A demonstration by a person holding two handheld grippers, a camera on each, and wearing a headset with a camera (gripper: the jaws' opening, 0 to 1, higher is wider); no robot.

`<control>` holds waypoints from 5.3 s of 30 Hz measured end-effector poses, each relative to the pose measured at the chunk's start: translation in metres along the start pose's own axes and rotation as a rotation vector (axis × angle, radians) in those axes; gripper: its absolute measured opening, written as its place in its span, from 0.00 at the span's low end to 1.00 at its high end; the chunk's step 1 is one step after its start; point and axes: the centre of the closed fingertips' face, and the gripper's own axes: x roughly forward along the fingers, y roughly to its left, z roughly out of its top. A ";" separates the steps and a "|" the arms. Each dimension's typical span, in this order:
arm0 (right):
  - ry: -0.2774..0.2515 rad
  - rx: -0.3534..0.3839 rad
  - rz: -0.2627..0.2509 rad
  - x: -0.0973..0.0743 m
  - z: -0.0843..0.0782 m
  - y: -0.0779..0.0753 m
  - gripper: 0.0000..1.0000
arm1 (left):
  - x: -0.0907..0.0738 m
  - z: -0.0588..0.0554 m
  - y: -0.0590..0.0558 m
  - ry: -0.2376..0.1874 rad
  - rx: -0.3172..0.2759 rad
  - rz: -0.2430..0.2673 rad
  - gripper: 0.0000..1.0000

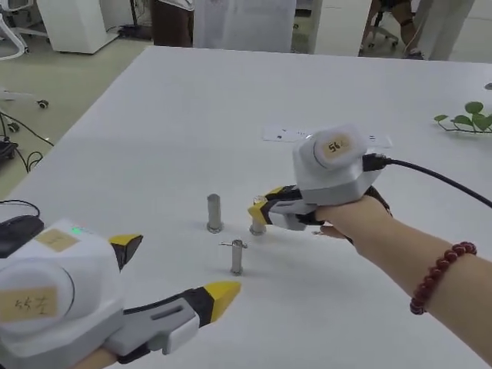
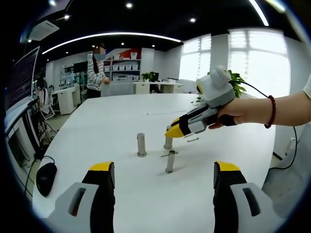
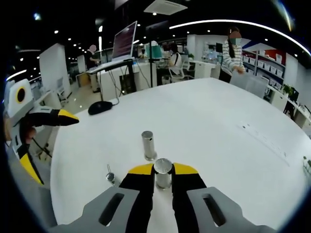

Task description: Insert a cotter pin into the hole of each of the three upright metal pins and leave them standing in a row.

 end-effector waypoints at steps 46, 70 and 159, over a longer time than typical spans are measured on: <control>0.019 0.151 -0.177 -0.064 -0.056 0.035 0.13 | -0.019 0.003 -0.017 -0.008 0.041 -0.031 0.78; 0.024 0.197 -0.195 -0.061 -0.073 0.043 0.14 | -0.022 0.002 -0.020 -0.007 0.054 -0.042 0.76; 0.366 -0.202 0.087 -0.044 -0.109 -0.076 0.12 | -0.014 -0.008 -0.025 0.016 0.065 -0.063 0.73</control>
